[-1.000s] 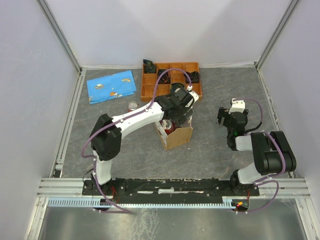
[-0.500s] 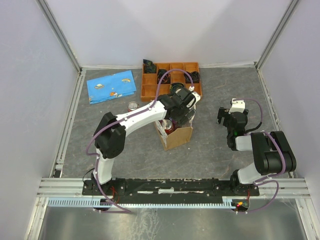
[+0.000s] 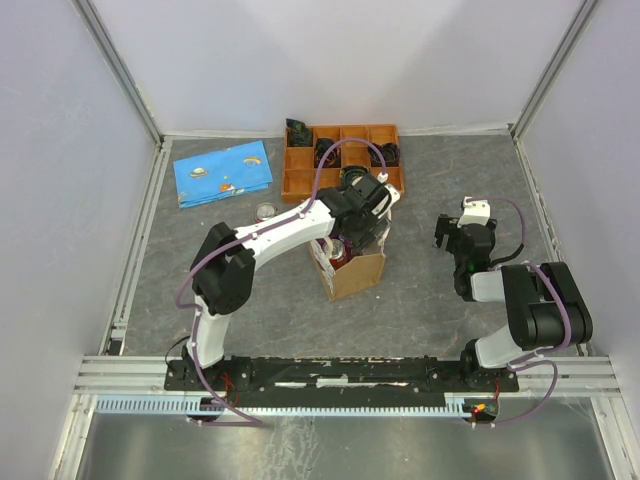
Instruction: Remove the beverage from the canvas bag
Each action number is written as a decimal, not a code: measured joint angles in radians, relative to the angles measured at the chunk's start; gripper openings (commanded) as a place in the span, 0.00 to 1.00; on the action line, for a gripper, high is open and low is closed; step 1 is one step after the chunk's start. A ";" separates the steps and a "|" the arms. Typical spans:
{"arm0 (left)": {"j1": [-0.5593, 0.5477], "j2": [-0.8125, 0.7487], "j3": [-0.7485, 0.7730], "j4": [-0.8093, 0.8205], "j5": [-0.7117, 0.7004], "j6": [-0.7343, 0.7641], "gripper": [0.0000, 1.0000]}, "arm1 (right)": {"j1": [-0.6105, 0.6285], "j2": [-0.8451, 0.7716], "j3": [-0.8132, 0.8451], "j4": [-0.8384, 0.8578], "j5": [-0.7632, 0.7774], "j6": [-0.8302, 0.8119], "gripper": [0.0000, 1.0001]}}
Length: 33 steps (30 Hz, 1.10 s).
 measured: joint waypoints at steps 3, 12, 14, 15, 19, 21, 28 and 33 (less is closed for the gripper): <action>0.003 0.006 0.001 0.000 0.003 -0.002 0.78 | 0.000 0.000 0.000 0.000 0.000 0.000 0.99; 0.007 0.014 0.006 -0.002 0.013 -0.007 0.21 | 0.000 0.000 0.000 0.000 0.000 0.000 0.99; 0.009 0.014 0.006 -0.003 0.017 -0.010 0.04 | 0.000 0.000 0.000 0.000 0.000 0.000 0.99; 0.009 0.014 0.007 -0.004 0.018 -0.010 0.03 | 0.000 0.000 0.000 0.000 0.000 0.000 0.99; 0.009 0.014 0.011 -0.009 0.018 -0.012 0.03 | 0.000 0.000 0.000 0.000 0.000 0.000 0.99; 0.009 0.014 0.014 -0.013 0.018 -0.011 0.03 | 0.000 0.000 0.000 0.000 0.000 0.000 0.99; 0.009 0.014 0.071 -0.081 0.021 -0.011 0.03 | 0.000 0.000 0.000 0.000 0.000 0.000 0.99; 0.013 0.014 0.217 -0.166 0.002 -0.009 0.03 | 0.000 0.000 0.000 0.000 0.000 0.000 0.99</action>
